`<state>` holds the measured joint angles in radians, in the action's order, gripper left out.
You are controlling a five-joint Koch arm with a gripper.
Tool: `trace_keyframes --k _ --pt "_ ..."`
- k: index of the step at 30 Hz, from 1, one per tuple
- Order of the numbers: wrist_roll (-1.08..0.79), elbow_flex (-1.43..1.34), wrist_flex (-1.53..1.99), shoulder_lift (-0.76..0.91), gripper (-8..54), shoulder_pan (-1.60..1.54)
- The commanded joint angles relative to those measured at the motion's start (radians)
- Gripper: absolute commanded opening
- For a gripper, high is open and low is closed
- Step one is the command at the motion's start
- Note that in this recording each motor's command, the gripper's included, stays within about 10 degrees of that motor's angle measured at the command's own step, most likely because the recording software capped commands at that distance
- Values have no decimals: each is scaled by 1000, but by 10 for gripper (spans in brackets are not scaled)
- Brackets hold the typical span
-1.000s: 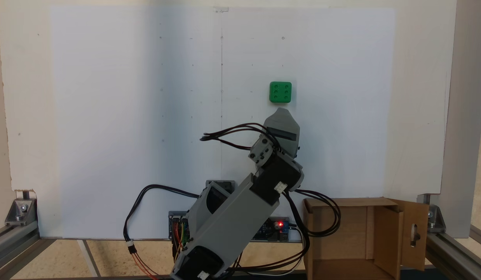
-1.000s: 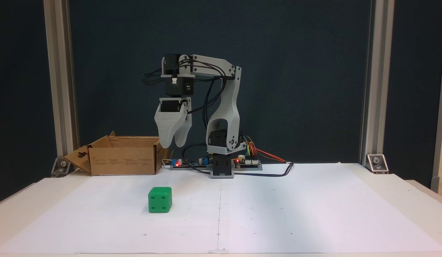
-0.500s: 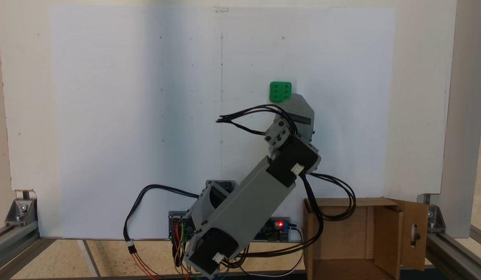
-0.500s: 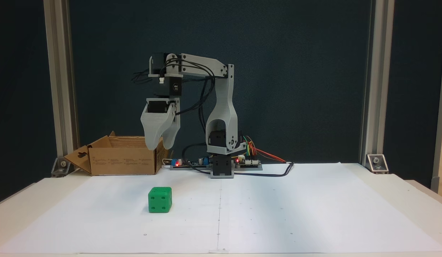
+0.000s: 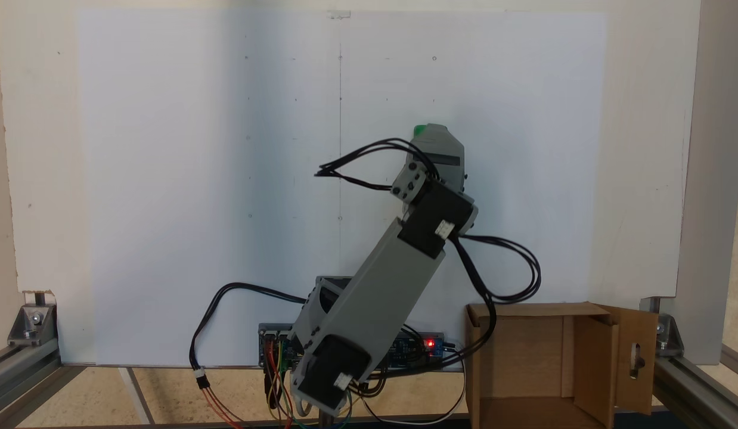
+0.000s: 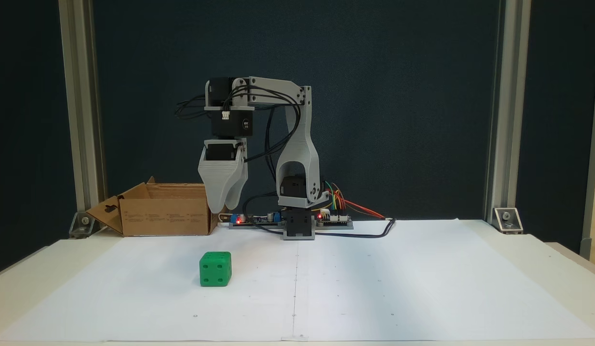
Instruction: Grasp a green dice and put it in the bin.
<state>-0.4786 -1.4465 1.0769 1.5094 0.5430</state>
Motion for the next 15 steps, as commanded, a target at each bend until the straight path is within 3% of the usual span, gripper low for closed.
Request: trace_keyframes --k 1,15 --pt "-74 75 -9 -9 454 -6" --pt "-129 120 -14 -98 453 -29"
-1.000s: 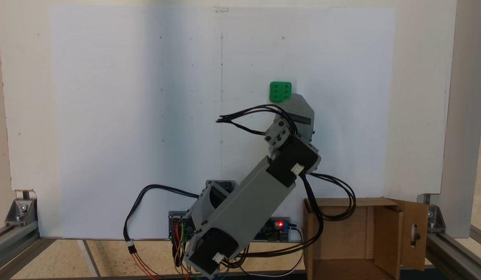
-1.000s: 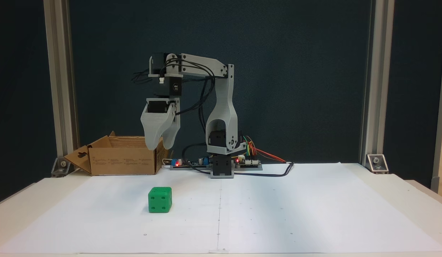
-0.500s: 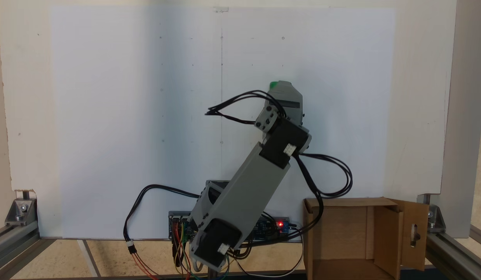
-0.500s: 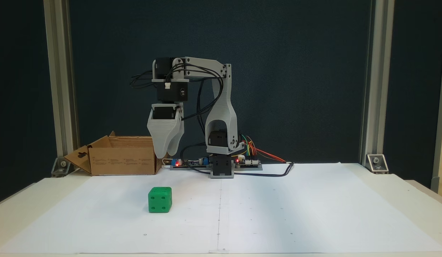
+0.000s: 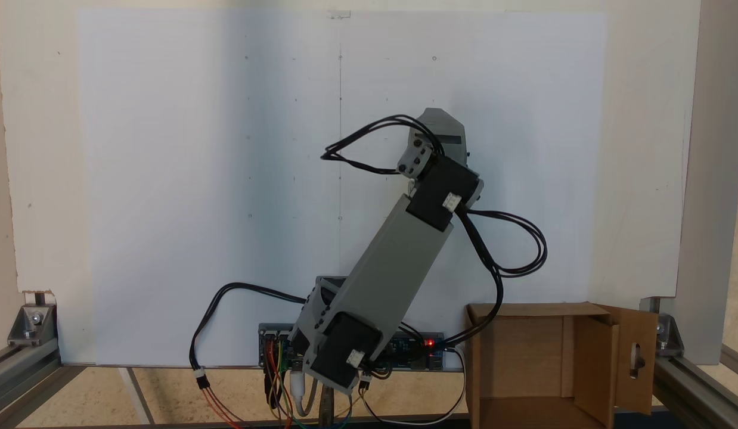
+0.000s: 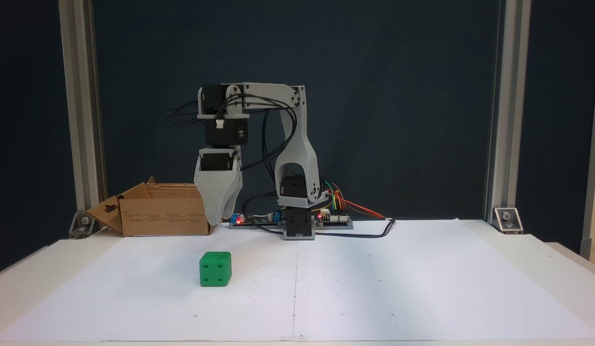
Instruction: Grasp a green dice and put it in the bin.
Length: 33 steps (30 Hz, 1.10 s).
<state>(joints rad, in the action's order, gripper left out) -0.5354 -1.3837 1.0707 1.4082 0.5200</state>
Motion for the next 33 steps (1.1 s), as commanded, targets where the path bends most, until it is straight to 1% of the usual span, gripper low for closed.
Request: trace_keyframes --k 1,16,33 --pt "-74 57 -8 0 452 -6" --pt "-74 44 -12 -40 446 3" --pt "-74 -156 -216 -44 444 -2"
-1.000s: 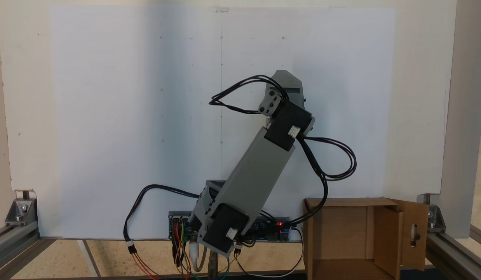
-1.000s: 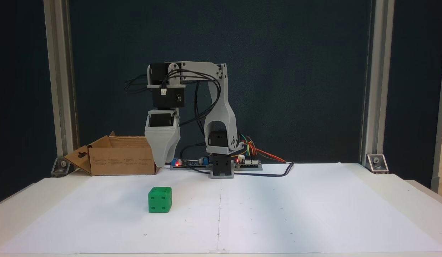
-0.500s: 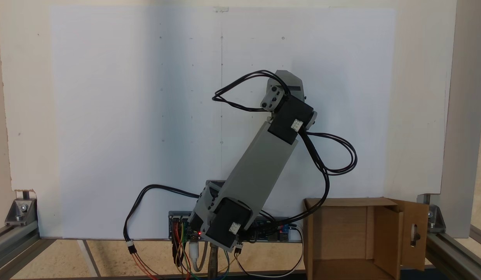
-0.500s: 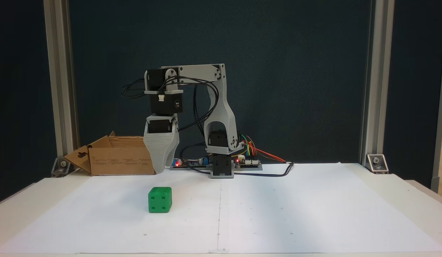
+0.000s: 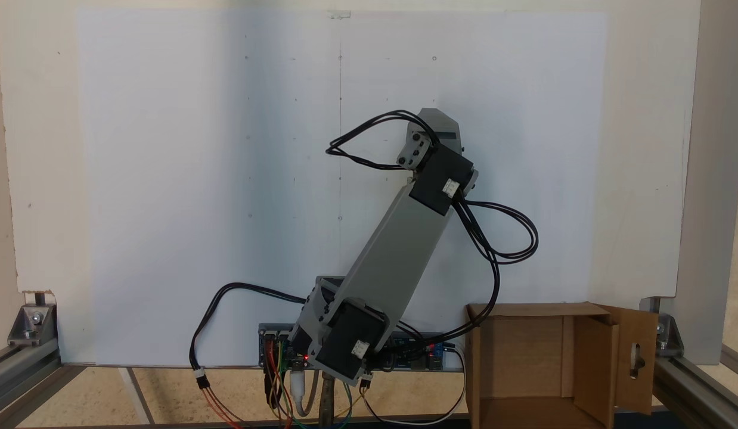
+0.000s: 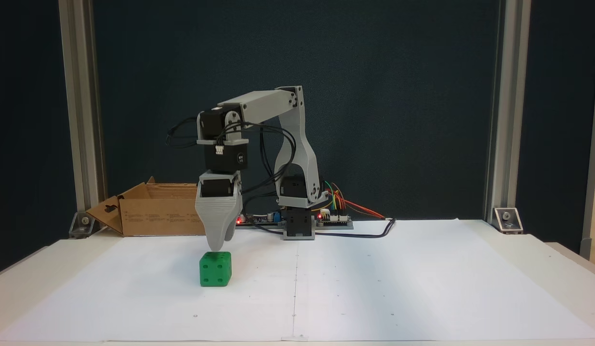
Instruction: Grasp a green dice and put it in the bin.
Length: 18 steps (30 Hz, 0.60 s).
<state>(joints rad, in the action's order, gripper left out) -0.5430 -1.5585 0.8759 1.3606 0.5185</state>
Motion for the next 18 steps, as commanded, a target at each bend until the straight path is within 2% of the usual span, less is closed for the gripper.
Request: trace_keyframes --k 1,18 --pt "-66 14 -31 3 444 0" --pt "-64 -20 -101 -3 438 28"
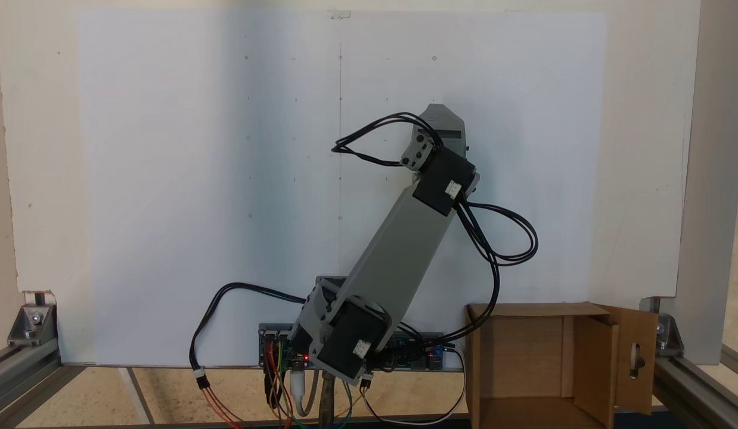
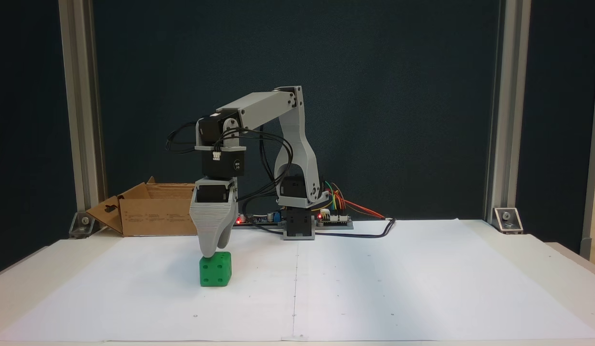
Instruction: Grasp a green dice and put it in the bin.
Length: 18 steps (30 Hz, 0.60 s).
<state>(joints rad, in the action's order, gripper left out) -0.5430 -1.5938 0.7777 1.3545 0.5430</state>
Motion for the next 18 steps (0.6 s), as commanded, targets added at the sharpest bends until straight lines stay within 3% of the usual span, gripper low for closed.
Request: trace_keyframes --k 1,18 --pt "-64 17 -3 5 437 6" --pt "-63 -8 -6 -3 431 6"
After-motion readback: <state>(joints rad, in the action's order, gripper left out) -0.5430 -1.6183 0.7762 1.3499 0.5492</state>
